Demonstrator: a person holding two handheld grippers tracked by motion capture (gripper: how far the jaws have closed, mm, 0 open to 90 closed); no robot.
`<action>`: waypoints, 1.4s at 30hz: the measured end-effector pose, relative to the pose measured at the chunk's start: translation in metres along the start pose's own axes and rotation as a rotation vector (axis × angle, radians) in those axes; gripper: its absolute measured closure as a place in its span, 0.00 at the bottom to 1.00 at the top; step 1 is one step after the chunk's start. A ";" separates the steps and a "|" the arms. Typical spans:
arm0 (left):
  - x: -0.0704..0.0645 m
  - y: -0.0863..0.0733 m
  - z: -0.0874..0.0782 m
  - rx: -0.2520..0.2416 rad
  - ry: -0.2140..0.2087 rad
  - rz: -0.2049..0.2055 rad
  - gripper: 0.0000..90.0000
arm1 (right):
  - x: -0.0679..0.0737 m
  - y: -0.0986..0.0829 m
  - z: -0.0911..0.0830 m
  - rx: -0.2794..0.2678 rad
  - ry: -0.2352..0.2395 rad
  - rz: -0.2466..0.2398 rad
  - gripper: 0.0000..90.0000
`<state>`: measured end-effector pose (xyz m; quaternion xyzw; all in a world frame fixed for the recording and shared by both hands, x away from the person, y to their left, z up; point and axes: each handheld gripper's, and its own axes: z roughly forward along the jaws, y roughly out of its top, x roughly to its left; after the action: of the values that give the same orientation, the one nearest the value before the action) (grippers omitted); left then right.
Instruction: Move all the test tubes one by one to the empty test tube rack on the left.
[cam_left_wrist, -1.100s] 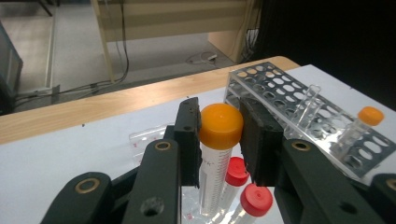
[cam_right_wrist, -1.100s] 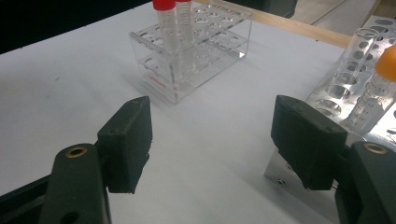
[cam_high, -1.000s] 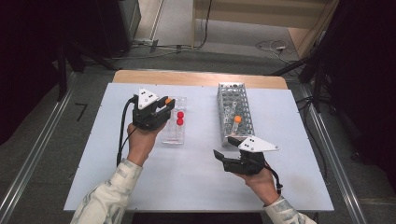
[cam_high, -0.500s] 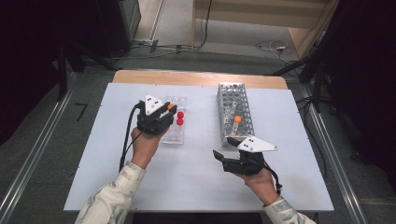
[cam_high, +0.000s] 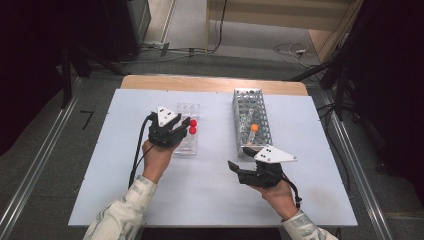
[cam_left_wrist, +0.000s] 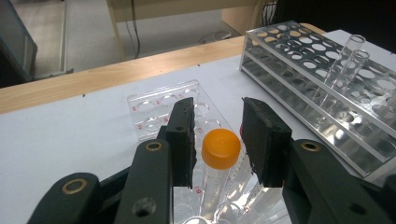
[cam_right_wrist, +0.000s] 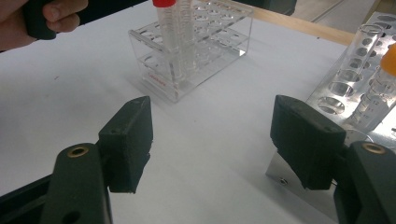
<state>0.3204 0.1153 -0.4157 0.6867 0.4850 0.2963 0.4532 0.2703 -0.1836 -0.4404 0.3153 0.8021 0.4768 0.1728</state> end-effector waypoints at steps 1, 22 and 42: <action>0.001 0.000 -0.001 0.001 -0.001 -0.001 0.71 | 0.000 0.000 0.000 0.000 -0.002 0.001 0.32; -0.009 -0.005 -0.030 -0.003 -0.031 -0.091 0.15 | -0.037 -0.002 0.006 -0.019 -0.196 0.075 0.32; -0.017 -0.008 -0.034 0.000 -0.047 -0.065 0.14 | -0.064 -0.002 0.037 -0.046 -0.291 0.117 0.57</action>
<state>0.2823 0.1113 -0.4087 0.6774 0.4963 0.2653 0.4737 0.3382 -0.2026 -0.4611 0.4229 0.7378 0.4538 0.2663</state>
